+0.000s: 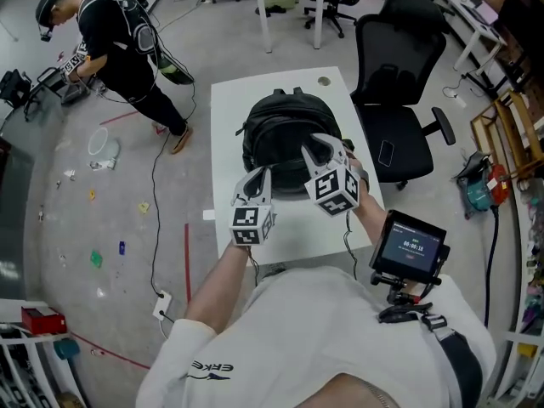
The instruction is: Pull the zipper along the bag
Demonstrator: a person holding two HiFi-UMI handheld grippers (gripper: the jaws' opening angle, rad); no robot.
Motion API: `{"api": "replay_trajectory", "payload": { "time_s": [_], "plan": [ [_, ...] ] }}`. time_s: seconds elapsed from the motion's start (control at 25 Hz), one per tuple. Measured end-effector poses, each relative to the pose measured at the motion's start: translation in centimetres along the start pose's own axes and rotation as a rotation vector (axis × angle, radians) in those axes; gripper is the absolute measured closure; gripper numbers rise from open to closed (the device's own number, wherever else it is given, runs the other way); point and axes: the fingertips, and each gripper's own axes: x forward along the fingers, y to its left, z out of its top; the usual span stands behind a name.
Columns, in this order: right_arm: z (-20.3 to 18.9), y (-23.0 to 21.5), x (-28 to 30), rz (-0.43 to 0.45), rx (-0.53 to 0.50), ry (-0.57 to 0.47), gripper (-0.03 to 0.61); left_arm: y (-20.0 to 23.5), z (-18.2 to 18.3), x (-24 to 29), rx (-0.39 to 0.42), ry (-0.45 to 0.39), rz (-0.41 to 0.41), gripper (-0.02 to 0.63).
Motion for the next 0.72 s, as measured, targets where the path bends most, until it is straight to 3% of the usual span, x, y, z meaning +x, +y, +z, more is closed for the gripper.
{"api": "replay_trajectory", "payload": {
  "time_s": [0.2, 0.72],
  "plan": [
    [-4.2, -0.3, -4.5, 0.050, 0.140, -0.024, 0.483, -3.2, 0.8, -0.7, -0.059, -0.032, 0.047, 0.609],
    [-9.7, -0.6, -13.3, 0.120, 0.543, -0.091, 0.565, -10.2, 1.1, -5.7, -0.036, -0.065, 0.136, 0.611]
  ]
}}
